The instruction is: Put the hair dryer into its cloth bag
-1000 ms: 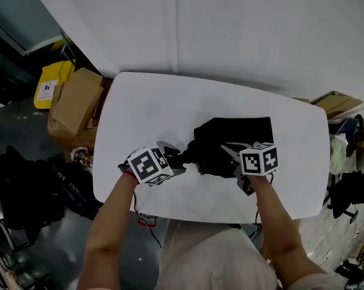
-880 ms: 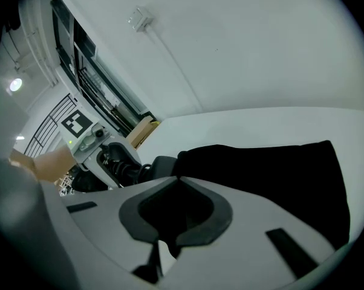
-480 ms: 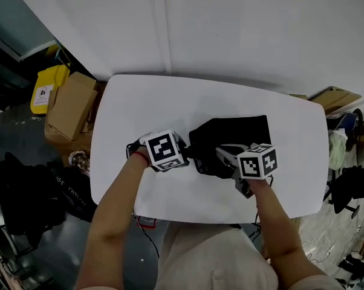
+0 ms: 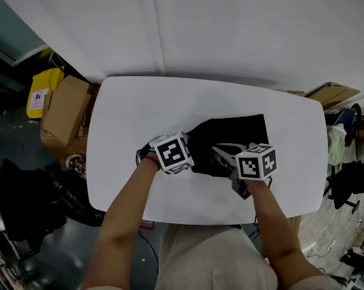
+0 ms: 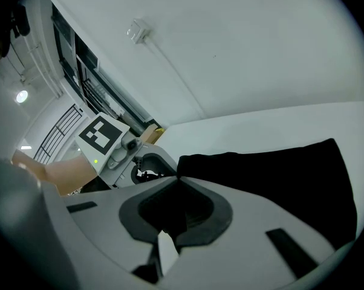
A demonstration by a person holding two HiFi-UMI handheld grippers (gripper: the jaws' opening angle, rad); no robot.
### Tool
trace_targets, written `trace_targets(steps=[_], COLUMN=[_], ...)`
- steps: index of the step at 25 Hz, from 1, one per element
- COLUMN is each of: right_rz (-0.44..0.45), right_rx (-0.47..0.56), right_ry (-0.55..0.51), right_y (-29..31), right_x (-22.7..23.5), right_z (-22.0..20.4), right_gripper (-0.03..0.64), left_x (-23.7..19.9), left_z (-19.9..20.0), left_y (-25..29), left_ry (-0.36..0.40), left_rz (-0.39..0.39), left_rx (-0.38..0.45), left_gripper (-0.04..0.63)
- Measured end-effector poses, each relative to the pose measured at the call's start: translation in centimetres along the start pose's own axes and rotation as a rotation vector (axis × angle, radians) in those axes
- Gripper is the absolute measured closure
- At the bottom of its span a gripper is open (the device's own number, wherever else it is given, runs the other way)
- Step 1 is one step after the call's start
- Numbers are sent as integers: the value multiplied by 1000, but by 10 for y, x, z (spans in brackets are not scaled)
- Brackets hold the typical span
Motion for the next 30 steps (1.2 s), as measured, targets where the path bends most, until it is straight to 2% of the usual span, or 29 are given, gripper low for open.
trace_targets(steps=[12,20,30], right_rz=[35,60,65], right_rx=[50,82,90], right_ry=[45,55,73], right_y=[-7,-11,-13], right_x=[5,0,-4], right_z=[11,18,13], right_gripper=[594,594,594], left_x=[-8,-13,-13], left_z=[28,44,28], left_y=[20,32,51], left_ry=[17,27,78], left_rz=[22,92,157], left_rx=[52,113,183], left_gripper=[350,350,350])
Point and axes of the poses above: the fingertips, and each gripper's own axes: y forward along the fingers, x to its right, z out of its top, the point moved 2 cm from there along -y, backward along the fingers, and after that the axes turned 7 degrees about -x, right-handed, at the moved point
